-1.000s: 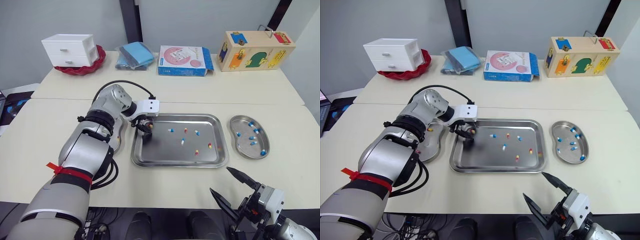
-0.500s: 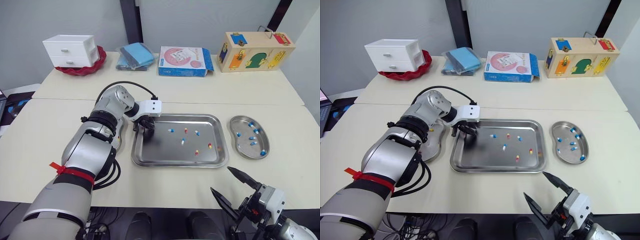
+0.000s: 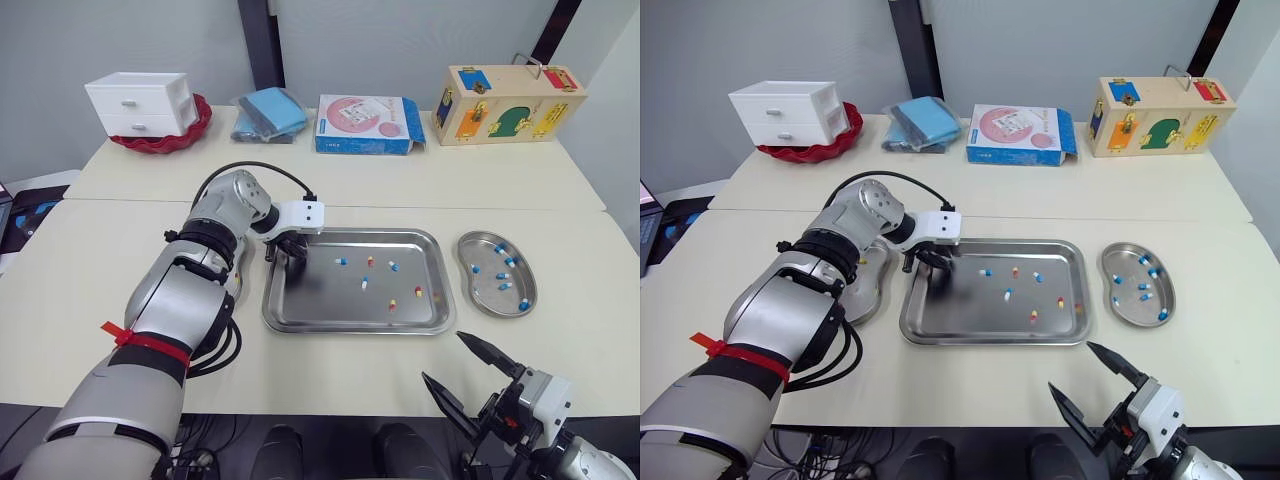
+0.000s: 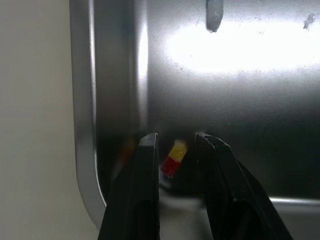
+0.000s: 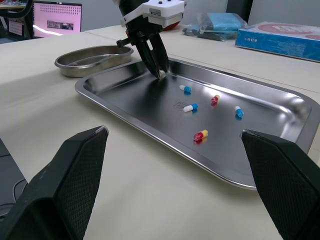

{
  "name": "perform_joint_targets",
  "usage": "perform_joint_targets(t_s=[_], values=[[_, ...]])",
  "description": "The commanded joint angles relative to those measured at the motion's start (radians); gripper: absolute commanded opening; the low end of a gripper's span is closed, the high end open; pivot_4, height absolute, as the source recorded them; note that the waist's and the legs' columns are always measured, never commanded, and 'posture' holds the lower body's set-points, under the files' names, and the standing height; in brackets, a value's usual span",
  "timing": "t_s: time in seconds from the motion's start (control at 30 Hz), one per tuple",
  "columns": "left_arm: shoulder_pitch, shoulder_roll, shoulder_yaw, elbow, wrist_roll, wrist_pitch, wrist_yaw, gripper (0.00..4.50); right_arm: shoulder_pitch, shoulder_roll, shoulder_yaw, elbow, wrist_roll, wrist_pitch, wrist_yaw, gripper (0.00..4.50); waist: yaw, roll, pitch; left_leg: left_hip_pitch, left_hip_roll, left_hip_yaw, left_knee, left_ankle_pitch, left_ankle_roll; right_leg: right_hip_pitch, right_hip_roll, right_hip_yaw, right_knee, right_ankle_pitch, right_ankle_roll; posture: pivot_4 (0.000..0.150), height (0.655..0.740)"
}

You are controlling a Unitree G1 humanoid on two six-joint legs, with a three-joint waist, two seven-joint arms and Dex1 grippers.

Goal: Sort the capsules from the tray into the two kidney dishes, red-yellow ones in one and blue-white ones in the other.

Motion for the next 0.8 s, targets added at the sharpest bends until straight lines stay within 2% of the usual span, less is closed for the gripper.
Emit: perform_joint_targets(t_s=[0.03, 0.4, 0.5, 0.57, 0.8], values=[[0.002, 0.002, -0.028, 0.020, 0.037, 0.012, 0.013, 1.16, -0.002, -0.008, -0.006, -0.041, 0.007, -0.005, -0.008, 4.50, 0.000, 0.000, 0.000, 0.000, 0.000, 0.000, 0.000, 0.000, 0.000, 0.000, 0.000, 0.000, 0.000, 0.000, 0.000, 0.150, 0.7400], [0.001, 0.001, -0.041, 0.025, 0.045, 0.021, 0.019, 1.16, -0.006, -0.008, -0.006, -0.043, 0.007, -0.002, -0.014, 4.50, 0.000, 0.000, -0.001, 0.001, 0.000, 0.000, 0.000, 0.000, 0.000, 0.001, 0.000, 0.000, 0.000, 0.000, 0.000, 0.150, 0.7400], [0.001, 0.001, -0.043, 0.024, 0.042, 0.021, 0.017, 0.61, -0.007, -0.008, -0.005, -0.045, 0.008, -0.001, -0.017, 4.50, 0.000, 0.001, -0.001, 0.001, 0.000, 0.000, 0.000, 0.000, 0.000, 0.001, 0.000, 0.000, 0.000, 0.000, 0.000, 0.150, 0.7400], [0.001, 0.002, -0.045, 0.024, 0.041, 0.018, 0.015, 0.02, -0.008, -0.008, -0.004, -0.045, 0.007, 0.000, -0.019, 4.50, 0.000, 0.001, -0.001, 0.001, 0.000, 0.000, 0.000, 0.000, 0.000, 0.001, 0.000, 0.000, 0.000, 0.000, 0.000, 0.150, 0.7400], [0.001, 0.001, -0.042, 0.024, 0.038, 0.023, 0.018, 0.02, -0.010, -0.009, -0.001, -0.046, 0.005, -0.001, -0.022, 4.50, 0.000, 0.001, -0.001, 0.001, 0.000, 0.000, 0.000, 0.000, 0.000, 0.001, 0.000, 0.000, 0.000, 0.000, 0.000, 0.150, 0.7400]])
